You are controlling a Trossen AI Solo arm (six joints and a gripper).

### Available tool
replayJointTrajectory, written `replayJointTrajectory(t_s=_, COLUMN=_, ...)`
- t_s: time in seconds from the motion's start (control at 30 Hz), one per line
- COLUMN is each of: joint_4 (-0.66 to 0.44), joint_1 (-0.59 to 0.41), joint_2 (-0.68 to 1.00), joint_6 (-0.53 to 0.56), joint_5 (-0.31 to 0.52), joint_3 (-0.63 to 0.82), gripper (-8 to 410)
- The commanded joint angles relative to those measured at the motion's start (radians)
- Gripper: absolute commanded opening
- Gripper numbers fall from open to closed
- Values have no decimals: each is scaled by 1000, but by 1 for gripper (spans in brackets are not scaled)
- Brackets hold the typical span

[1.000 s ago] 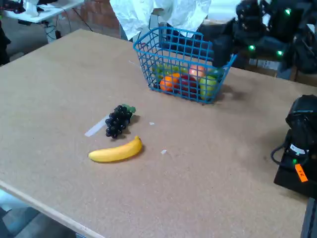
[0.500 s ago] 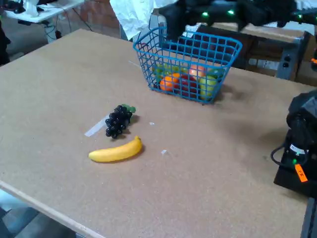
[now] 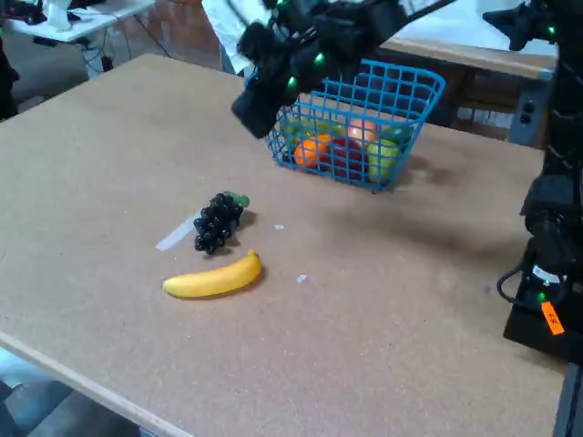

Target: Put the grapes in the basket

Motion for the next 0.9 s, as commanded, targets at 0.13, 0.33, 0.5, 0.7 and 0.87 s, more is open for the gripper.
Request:
replayJointTrajectory(t_s=0.13, joint_4=-6, joint_1=0, joint_2=104, joint_6=29, joint_5=-147, joint_3=67, gripper=152)
replayJointTrajectory(t_s=0.33, joint_4=-21, joint_1=1, joint_2=109, joint_6=101, joint_5=-139, joint_3=106, gripper=266)
replayJointTrajectory(t_s=0.5, joint_4=-171, joint_1=3, joint_2=111, joint_6=31, joint_5=-112, joint_3=135, gripper=304)
replayJointTrajectory(t_s=0.7, joint_4=-238, joint_1=14, joint_2=112, joint_6=-35, joint_5=-109, joint_3=134, gripper=304)
replayJointTrajectory(t_s=0.87, joint_4=-241, joint_1=18, joint_2=112, joint_6=-61, joint_5=-110, joint_3=134, gripper=304)
